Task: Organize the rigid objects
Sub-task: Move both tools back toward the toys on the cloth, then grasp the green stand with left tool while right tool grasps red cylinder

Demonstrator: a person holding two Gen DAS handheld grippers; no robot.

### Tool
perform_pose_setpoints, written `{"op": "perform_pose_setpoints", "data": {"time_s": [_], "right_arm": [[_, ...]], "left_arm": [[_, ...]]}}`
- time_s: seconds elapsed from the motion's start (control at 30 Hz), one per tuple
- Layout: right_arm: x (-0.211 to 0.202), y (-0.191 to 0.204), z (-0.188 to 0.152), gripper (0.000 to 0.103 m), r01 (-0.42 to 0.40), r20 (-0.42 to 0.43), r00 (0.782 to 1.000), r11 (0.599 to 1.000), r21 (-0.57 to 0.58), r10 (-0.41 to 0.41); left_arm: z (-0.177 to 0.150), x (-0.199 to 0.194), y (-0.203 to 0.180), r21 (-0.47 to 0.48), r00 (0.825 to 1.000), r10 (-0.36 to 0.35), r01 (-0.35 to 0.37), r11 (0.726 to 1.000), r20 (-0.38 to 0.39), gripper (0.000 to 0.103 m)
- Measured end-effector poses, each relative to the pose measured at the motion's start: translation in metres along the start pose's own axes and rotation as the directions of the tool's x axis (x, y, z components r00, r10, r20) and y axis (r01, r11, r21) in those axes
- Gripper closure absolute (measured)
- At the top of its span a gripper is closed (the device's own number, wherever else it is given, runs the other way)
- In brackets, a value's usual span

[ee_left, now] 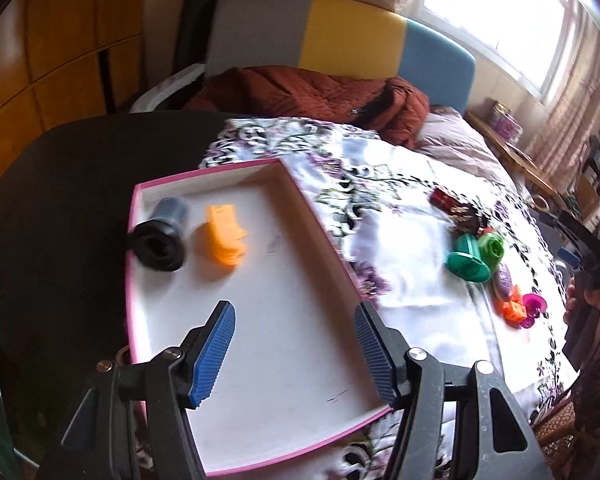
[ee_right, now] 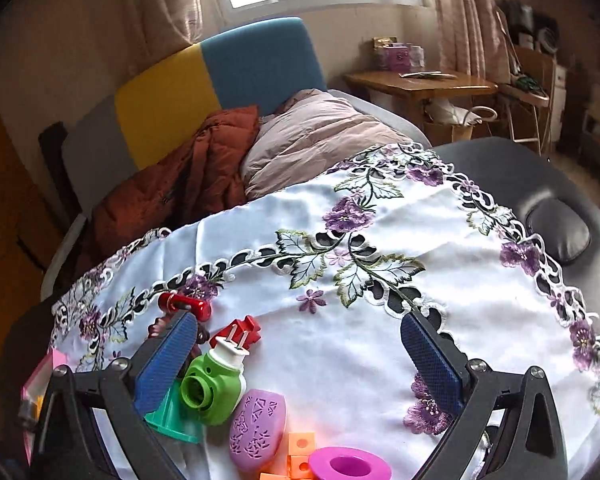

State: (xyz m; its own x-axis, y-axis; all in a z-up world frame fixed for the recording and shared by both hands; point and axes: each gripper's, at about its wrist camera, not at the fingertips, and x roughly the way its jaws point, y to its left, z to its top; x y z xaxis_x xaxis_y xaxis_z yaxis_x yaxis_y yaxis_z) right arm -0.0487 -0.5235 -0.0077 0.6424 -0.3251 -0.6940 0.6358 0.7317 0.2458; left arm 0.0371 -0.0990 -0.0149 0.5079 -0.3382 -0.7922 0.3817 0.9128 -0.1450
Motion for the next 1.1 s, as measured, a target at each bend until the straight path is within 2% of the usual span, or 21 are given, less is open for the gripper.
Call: {"op": "perform_pose_setpoints", "data": {"time_s": [0.13,0.37,0.7,0.8,0.9,1.07,1.1], "right_arm": [[0.002,-0.010,0.000,0.000,-0.022,-0.028,0.999,0.997,0.071,0.024],[0.001,-0.012,0.000,0.000,-0.039,-0.038,0.998,0.995,0.094,0.043],[0.003,-0.013,0.002,0.000,-0.076,-0.052,0.995,0.990,0.118,0.083],[0.004,-0.014,0.003,0.000,-0.088,-0.054,0.994,0.988,0.128,0.095],[0.005,-0.016,0.004,0.000,-0.095,-0.058,0.993,0.986,0.136,0.104],[0.008,-0.017,0.004,0.000,-0.101,-0.070,0.991,0.985,0.142,0.111],[0.008,-0.016,0.004,0.000,-0.102,-0.071,0.991,0.985,0.140,0.112]], "left_arm": [[0.013,0.016,-0.040,0.084,0.997,-0.064,0.066,0.994,-0.033,0.040],[0.029,0.054,-0.107,0.204,0.982,-0.154,0.175,0.963,-0.112,0.040],[0.055,0.106,-0.177,0.289,0.961,-0.205,0.253,0.923,-0.187,0.042],[0.060,0.121,-0.196,0.307,0.945,-0.244,0.303,0.902,-0.216,0.042],[0.061,0.141,-0.212,0.348,0.946,-0.217,0.293,0.890,-0.242,0.043],[0.056,0.176,-0.217,0.348,0.935,-0.197,0.298,0.889,-0.296,0.055],[0.054,0.183,-0.216,0.337,0.931,-0.193,0.298,0.893,-0.310,0.060]]}}
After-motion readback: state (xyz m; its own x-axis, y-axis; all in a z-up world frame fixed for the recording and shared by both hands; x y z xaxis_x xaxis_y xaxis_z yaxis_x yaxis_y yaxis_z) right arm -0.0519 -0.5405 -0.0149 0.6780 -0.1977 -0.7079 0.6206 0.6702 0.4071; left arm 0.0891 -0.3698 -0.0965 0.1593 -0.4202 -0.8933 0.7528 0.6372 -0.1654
